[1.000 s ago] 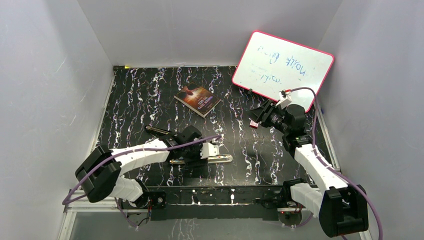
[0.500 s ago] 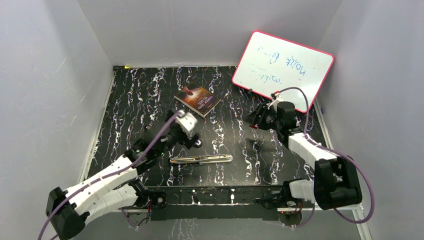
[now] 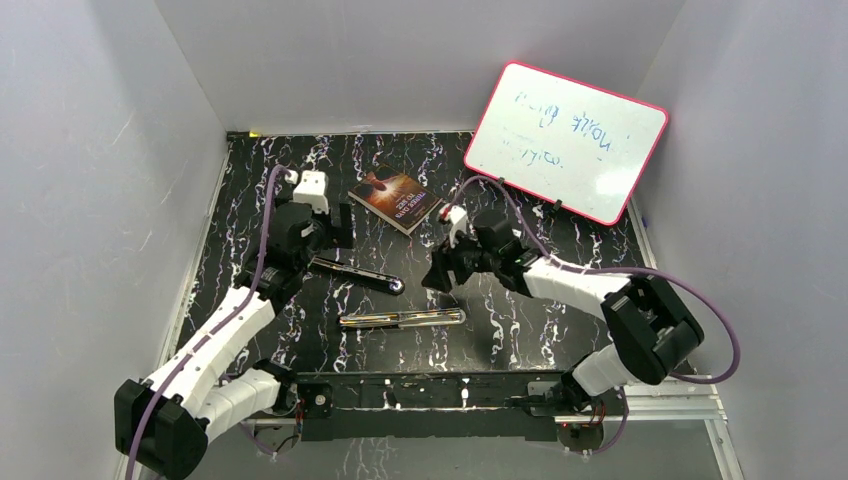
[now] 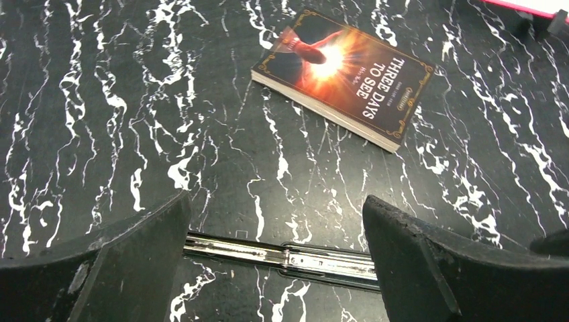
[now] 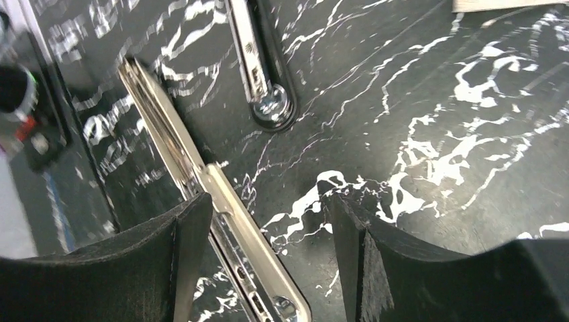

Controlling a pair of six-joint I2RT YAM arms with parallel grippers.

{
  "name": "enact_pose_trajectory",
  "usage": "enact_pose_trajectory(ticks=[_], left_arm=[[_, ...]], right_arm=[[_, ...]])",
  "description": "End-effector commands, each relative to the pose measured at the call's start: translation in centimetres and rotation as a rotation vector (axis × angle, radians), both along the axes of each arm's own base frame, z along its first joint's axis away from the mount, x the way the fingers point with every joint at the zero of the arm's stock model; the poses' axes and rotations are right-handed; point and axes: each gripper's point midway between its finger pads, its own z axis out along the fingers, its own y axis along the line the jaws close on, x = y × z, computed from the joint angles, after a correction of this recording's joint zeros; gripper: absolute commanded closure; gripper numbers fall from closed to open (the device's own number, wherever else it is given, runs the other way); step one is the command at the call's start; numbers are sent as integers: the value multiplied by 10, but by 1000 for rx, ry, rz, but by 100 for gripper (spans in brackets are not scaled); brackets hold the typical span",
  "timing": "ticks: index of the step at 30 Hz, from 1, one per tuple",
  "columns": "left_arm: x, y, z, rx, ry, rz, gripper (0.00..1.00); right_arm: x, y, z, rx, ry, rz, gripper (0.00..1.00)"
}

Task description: Load the staples into the stapler

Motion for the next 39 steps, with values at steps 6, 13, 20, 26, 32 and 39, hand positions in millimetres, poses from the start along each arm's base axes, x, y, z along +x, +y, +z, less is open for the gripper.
enact_pose_trajectory(ticks=[6, 13, 20, 26, 32, 39], left_arm=[[-2, 28, 10, -43, -37, 134, 2], [0, 31, 9, -34, -34, 146, 2], [0, 30, 7, -35, -27, 141, 2], [1, 30, 6, -34, -23, 138, 2], [1, 32, 6, -30, -29, 145, 2], [1, 34, 9, -27, -42, 152, 2]], right_arm=[[-45, 22, -17, -128, -349, 423, 27], [-59, 15, -35, -201, -382, 537, 28], [-65, 13, -48, -251, -357, 566, 32], [-67, 13, -60, -302, -339, 560, 40], [-63, 14, -68, -349, -355, 547, 59], [-76, 35, -60, -289, -357, 549, 77]])
